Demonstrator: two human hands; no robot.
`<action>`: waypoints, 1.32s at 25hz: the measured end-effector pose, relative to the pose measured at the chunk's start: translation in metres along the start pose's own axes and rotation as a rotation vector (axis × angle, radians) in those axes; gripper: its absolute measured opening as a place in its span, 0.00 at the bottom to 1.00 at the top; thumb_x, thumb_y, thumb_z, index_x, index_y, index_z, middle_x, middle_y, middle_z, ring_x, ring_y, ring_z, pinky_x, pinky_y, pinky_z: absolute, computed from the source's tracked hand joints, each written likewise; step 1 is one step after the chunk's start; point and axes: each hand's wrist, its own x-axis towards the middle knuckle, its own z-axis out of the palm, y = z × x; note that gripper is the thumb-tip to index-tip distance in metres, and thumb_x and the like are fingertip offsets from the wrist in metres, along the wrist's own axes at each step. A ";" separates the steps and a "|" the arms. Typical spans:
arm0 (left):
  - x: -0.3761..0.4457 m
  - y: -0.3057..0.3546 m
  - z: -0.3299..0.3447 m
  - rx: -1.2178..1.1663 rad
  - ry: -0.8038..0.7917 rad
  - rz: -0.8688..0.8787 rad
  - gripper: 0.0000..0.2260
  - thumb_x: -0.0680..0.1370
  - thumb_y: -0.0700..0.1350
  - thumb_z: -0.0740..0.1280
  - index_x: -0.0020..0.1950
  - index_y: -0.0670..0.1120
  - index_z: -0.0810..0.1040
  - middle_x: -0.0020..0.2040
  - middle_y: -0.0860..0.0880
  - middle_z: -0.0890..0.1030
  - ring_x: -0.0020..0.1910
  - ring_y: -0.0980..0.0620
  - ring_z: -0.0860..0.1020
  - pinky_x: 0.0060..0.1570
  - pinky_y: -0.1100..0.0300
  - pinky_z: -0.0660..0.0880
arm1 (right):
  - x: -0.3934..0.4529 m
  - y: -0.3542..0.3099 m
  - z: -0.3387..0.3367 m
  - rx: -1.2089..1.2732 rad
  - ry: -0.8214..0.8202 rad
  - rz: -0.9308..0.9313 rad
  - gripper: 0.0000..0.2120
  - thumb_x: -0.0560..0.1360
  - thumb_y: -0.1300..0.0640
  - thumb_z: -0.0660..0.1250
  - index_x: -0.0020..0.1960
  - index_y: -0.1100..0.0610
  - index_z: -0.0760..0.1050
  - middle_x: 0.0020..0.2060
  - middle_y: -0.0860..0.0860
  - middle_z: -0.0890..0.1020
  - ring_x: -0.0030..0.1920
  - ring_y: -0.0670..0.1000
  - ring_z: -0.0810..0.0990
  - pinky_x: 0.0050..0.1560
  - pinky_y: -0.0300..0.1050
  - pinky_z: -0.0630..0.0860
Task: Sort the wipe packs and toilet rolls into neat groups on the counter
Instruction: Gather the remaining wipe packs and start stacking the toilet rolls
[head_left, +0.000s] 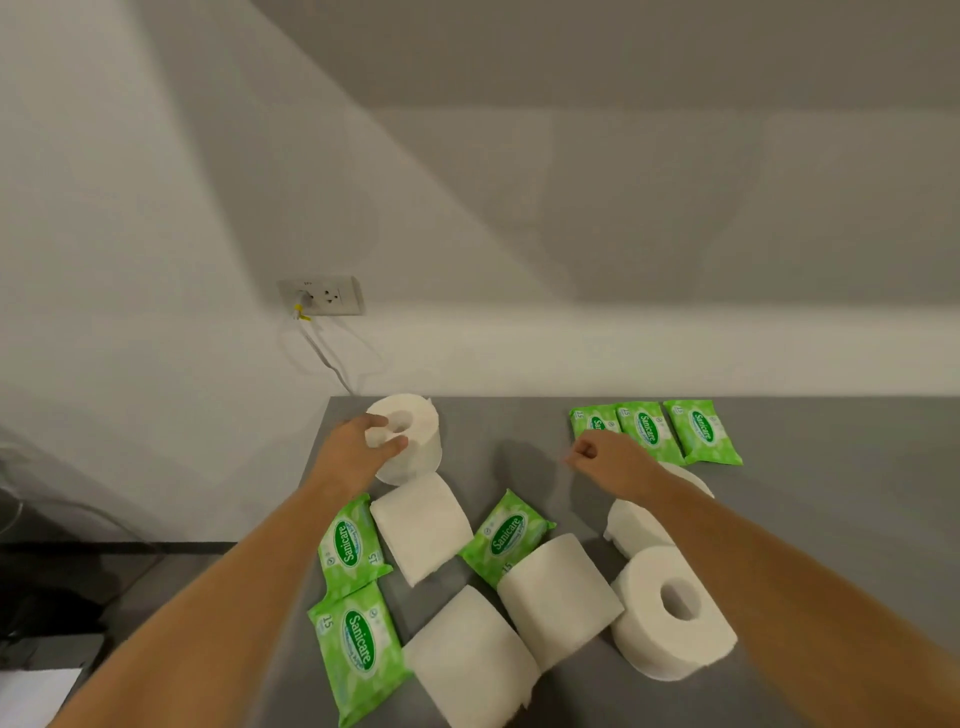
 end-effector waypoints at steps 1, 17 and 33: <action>-0.007 0.006 0.002 -0.027 0.001 0.026 0.20 0.77 0.53 0.74 0.66 0.47 0.79 0.65 0.46 0.79 0.65 0.46 0.77 0.58 0.57 0.71 | -0.007 0.006 -0.005 0.016 0.023 0.017 0.06 0.75 0.46 0.68 0.43 0.48 0.77 0.38 0.43 0.80 0.45 0.50 0.80 0.39 0.39 0.68; -0.080 0.072 0.100 -0.117 -0.199 0.187 0.06 0.79 0.51 0.70 0.53 0.51 0.84 0.50 0.53 0.86 0.53 0.55 0.83 0.58 0.61 0.78 | -0.066 0.101 -0.010 0.054 0.002 0.395 0.65 0.57 0.27 0.75 0.79 0.59 0.49 0.73 0.58 0.61 0.75 0.62 0.60 0.72 0.57 0.63; -0.097 0.115 0.152 0.111 -0.329 0.215 0.40 0.75 0.55 0.75 0.82 0.53 0.58 0.79 0.52 0.67 0.76 0.49 0.69 0.73 0.51 0.67 | -0.046 0.031 -0.044 0.221 0.076 0.185 0.58 0.58 0.35 0.79 0.76 0.56 0.54 0.69 0.55 0.65 0.70 0.58 0.67 0.67 0.55 0.71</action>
